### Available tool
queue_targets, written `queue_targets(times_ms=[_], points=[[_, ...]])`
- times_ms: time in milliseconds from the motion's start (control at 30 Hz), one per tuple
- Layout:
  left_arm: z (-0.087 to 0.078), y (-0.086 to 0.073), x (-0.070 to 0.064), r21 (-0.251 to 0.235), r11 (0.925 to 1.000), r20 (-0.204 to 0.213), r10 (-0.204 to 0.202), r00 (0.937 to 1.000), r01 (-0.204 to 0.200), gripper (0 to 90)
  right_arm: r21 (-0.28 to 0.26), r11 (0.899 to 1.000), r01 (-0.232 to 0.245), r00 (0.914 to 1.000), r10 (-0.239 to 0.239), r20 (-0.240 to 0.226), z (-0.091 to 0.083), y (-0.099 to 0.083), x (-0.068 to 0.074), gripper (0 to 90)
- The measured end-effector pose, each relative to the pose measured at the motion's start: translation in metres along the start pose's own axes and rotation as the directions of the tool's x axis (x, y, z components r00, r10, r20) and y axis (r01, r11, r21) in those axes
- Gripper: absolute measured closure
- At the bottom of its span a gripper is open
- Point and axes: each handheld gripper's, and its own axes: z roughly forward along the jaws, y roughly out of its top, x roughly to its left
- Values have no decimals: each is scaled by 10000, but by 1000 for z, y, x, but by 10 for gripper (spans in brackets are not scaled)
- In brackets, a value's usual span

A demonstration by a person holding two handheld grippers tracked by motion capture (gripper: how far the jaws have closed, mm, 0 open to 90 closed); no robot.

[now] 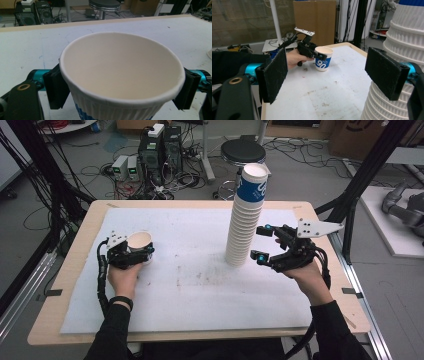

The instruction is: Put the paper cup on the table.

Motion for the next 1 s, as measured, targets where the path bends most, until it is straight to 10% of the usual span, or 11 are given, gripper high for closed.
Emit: queue_targets(times_ms=[1000], points=[[-23,5,-10,1249,9922,-417,37,9991,15,67,-48,10000,-16,9998,15,-181,-1,2,1,186]])
